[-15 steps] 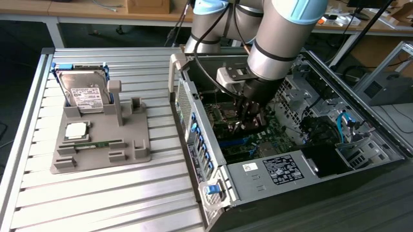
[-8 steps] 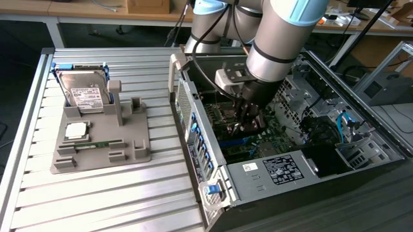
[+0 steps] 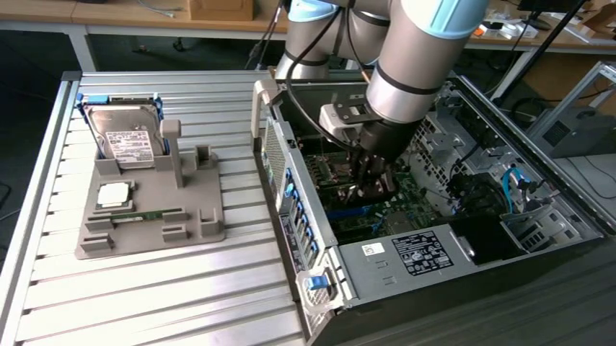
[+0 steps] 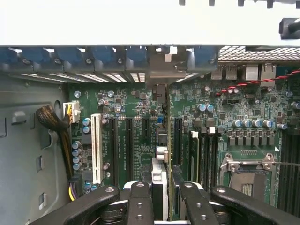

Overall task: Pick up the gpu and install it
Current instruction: 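Insert the gpu into the slot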

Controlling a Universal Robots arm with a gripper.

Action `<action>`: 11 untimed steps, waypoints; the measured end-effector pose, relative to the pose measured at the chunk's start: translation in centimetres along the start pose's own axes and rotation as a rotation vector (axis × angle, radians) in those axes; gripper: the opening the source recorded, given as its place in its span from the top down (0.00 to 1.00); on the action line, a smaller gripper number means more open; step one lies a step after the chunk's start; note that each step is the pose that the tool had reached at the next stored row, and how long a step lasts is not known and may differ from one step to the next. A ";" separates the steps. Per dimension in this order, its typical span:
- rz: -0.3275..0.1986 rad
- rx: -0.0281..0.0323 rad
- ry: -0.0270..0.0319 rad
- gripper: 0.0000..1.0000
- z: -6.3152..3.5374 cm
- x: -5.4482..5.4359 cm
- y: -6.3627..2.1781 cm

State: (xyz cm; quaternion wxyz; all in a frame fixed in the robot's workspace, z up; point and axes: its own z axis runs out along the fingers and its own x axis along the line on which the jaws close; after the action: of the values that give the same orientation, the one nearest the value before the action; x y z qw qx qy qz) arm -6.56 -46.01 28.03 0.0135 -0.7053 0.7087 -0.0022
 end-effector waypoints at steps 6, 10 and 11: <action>0.000 0.0001 0.0034 0.73 0.03 0.0 0.21; 0.000 0.0001 0.0073 0.73 0.06 -0.8 0.22; 0.000 0.0000 0.0084 0.73 0.05 -1.0 0.22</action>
State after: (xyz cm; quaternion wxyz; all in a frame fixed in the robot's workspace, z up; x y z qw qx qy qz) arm -6.78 -45.04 27.99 0.0105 -0.7054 0.7087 -0.0052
